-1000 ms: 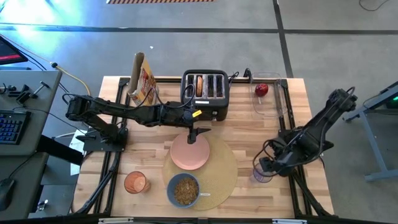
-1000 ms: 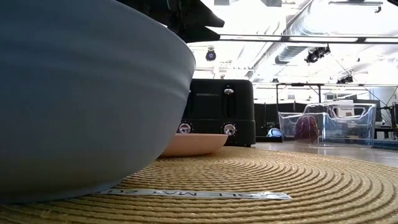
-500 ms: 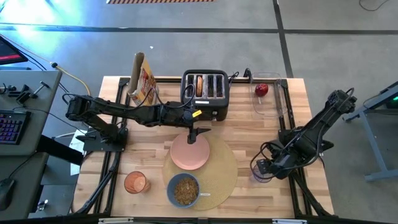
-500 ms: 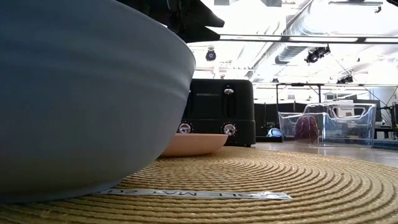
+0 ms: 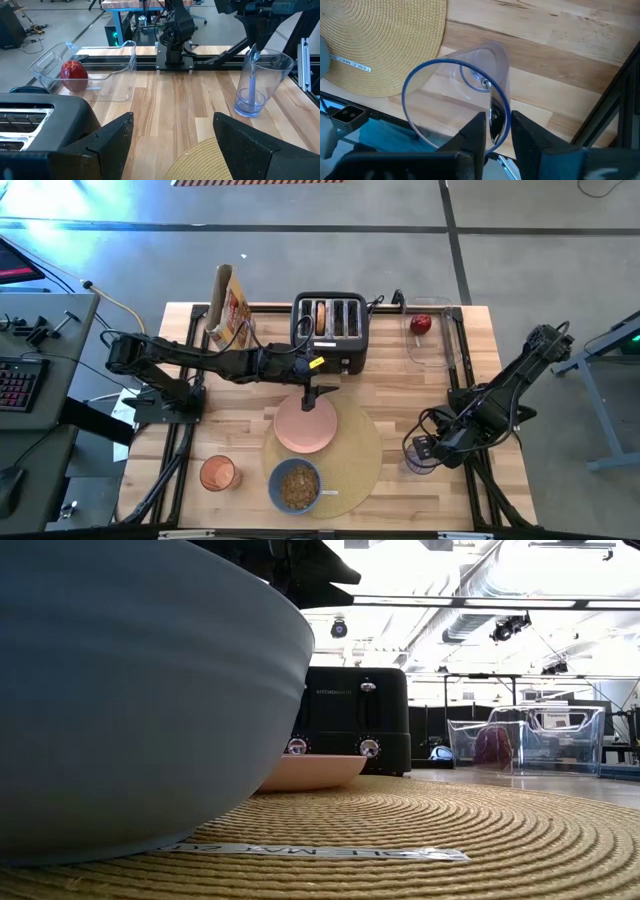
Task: Arrange a breakfast setting
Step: Put the spoon on the bottom right of the place mat
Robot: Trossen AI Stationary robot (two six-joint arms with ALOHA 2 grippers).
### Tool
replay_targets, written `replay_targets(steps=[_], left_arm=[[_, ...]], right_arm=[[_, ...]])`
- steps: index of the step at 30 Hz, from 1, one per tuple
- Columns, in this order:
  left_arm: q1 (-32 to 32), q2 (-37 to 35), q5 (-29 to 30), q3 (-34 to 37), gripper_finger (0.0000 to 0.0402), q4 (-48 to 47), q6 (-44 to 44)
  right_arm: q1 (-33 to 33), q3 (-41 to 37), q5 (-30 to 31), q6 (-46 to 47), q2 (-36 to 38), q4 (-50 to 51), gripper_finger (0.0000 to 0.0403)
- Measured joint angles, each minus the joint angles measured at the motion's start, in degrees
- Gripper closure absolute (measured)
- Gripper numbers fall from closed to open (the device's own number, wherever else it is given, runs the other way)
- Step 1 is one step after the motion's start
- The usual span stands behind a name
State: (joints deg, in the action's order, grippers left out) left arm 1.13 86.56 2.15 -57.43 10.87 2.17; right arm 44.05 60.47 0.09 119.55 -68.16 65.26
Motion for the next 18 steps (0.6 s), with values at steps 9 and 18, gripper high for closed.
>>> replay_targets(steps=[9, 18], left_arm=[[0.00, 0.00, 0.00, 0.01, 0.0137, 0.00, -0.01], [-0.01, 0.00, 0.02, 0.02, 0.0137, 0.00, -0.01]], right_arm=[[0.00, 0.80, -0.05, -0.02, -0.04, 0.89, 0.0367], [-0.02, 4.00, 1.38, -0.04, -0.02, 4.74, 0.0395]])
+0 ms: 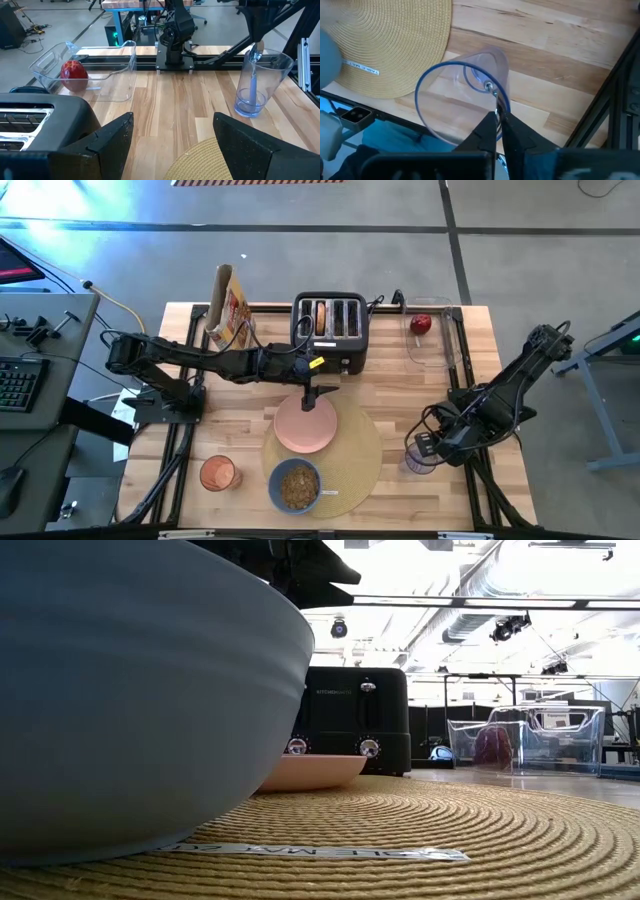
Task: Arrange a breakfast setting
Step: Put the spoon on the bottom right of the place mat
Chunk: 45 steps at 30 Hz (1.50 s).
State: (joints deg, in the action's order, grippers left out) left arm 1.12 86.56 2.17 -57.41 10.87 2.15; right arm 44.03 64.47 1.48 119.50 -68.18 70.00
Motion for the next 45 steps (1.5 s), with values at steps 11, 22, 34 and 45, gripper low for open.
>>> replay_targets(steps=[11, 22, 34, 45], left_arm=[[0.00, 0.00, 0.00, 0.00, 0.0137, -0.09, 0.00], [-0.01, 0.00, -0.01, 0.00, 0.0137, -0.11, 0.00], [0.01, 0.00, 0.00, 0.00, 0.0137, -0.21, 0.00], [0.03, 0.01, 0.00, 0.00, 0.0137, -0.51, 1.49]], right_arm=[[0.00, 0.02, 0.12, 0.28, -0.13, -0.33, 0.0400], [0.00, 0.02, 1.03, 0.07, -0.13, -0.35, 0.0400], [0.01, 0.02, 0.93, -2.47, -0.13, 0.06, 0.0400], [0.01, 0.00, 0.86, -2.55, -0.13, 1.15, 0.0400]])
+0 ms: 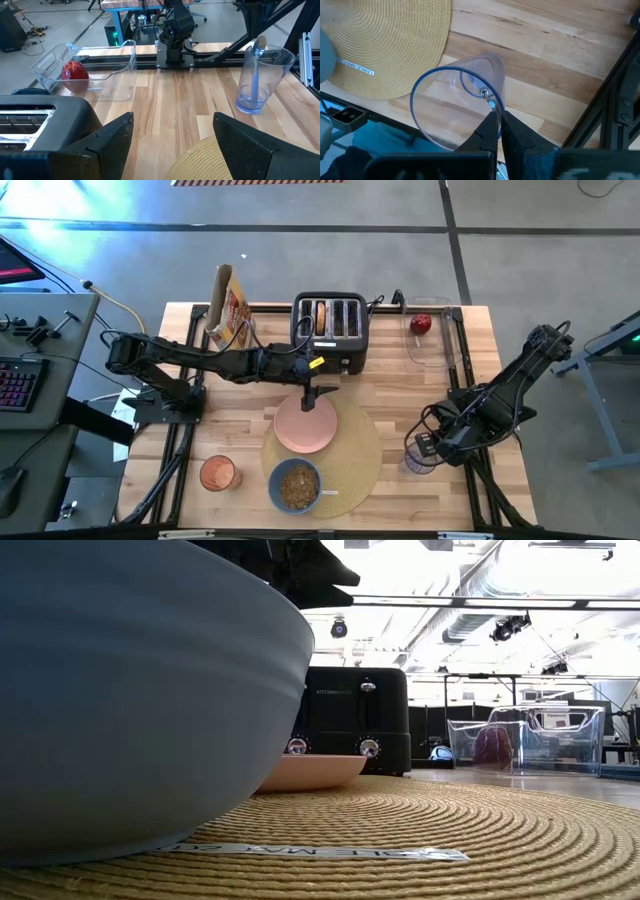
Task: Arrange a breakfast setting
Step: Put the spoon on the bottom right of the place mat
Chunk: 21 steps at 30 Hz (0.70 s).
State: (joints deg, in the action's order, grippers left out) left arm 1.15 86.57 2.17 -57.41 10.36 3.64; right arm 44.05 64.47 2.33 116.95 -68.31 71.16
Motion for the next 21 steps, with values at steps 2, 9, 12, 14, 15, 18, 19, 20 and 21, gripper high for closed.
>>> replay_targets(steps=[2, 9, 12, 14, 15, 18, 19, 20, 21], left_arm=[[0.00, 0.02, 0.00, 0.00, 0.0137, -0.55, 0.02], [0.00, 0.02, 0.00, 0.02, 0.0137, -0.51, 0.11], [0.00, 0.02, 0.00, 0.02, 0.0137, -0.51, 1.01], [0.00, 0.02, 0.00, 0.02, 0.0137, -0.49, 1.09], [0.00, 0.02, 0.00, 0.02, 0.0137, -0.51, 1.11], [0.00, 0.02, 0.00, 0.02, 0.0137, -0.49, 1.11], [0.00, 0.02, -0.01, 0.02, 0.0137, -0.49, 1.11], [0.00, 0.02, 0.00, 0.02, 0.0137, -0.49, 1.11], [0.00, 0.02, 0.00, 0.02, 0.0137, -0.49, 1.11]], right_arm=[[-0.01, 0.00, 0.00, -0.48, 0.00, -0.02, 0.0400], [-0.01, -0.02, -0.90, -2.16, 0.00, 0.01, 0.0400], [-0.01, -0.02, -3.29, -3.72, 0.00, 0.54, 0.0400], [-0.01, -0.02, -4.12, -4.01, 0.00, 1.31, 0.0400], [-0.01, -0.02, -4.16, -3.98, 0.00, 1.80, 0.0400], [-0.01, -0.02, -4.15, -4.01, 0.00, 3.85, 0.0400], [-0.01, -0.02, -4.13, -3.93, 0.00, 4.59, 0.0400], [-0.03, -0.02, -4.14, -3.58, 0.00, 5.43, 0.0400], [-0.04, -0.02, -4.14, -3.19, 0.00, 6.14, 0.0400]])
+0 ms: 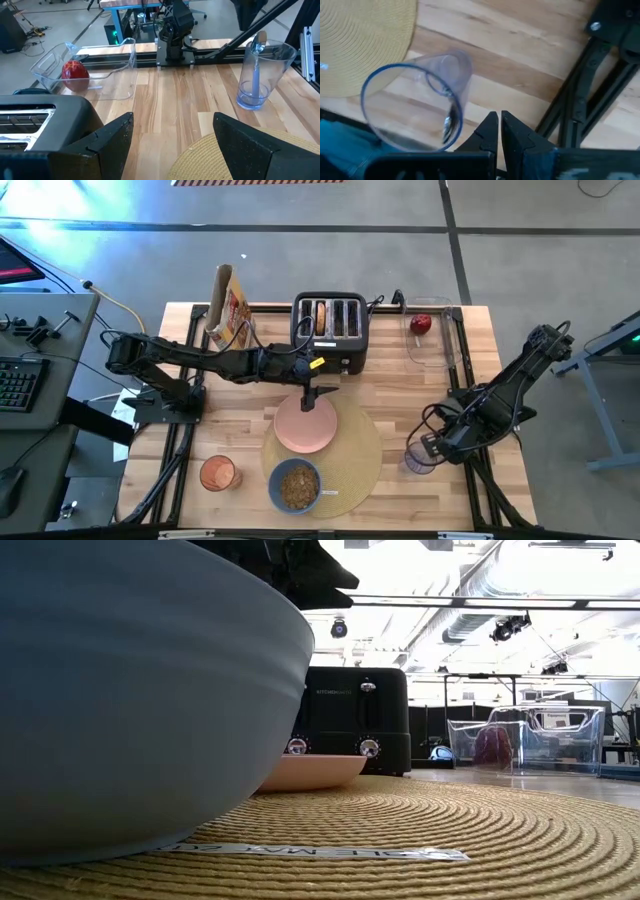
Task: Arrange a breakfast setting
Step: Put the spoon on the bottom right of the place mat
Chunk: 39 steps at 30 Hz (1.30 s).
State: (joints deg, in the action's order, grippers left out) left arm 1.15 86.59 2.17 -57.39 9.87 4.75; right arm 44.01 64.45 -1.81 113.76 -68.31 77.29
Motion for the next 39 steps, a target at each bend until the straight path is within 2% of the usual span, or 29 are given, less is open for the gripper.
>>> replay_targets(steps=[29, 34, 39], left_arm=[[0.01, 0.00, 0.00, 0.00, 0.0137, 0.30, -0.03], [0.01, 0.00, 0.00, 0.00, 0.0137, 0.30, -0.04], [0.01, 0.00, 0.00, 0.00, 0.0137, 0.30, -0.04]], right_arm=[[-0.02, -0.01, 0.10, 4.54, 1.60, 0.86, 0.0400], [-0.02, 0.00, 3.02, 4.40, 2.40, 0.92, 0.0400], [0.09, 0.00, 2.64, 4.34, 2.47, 3.08, 0.0400]])
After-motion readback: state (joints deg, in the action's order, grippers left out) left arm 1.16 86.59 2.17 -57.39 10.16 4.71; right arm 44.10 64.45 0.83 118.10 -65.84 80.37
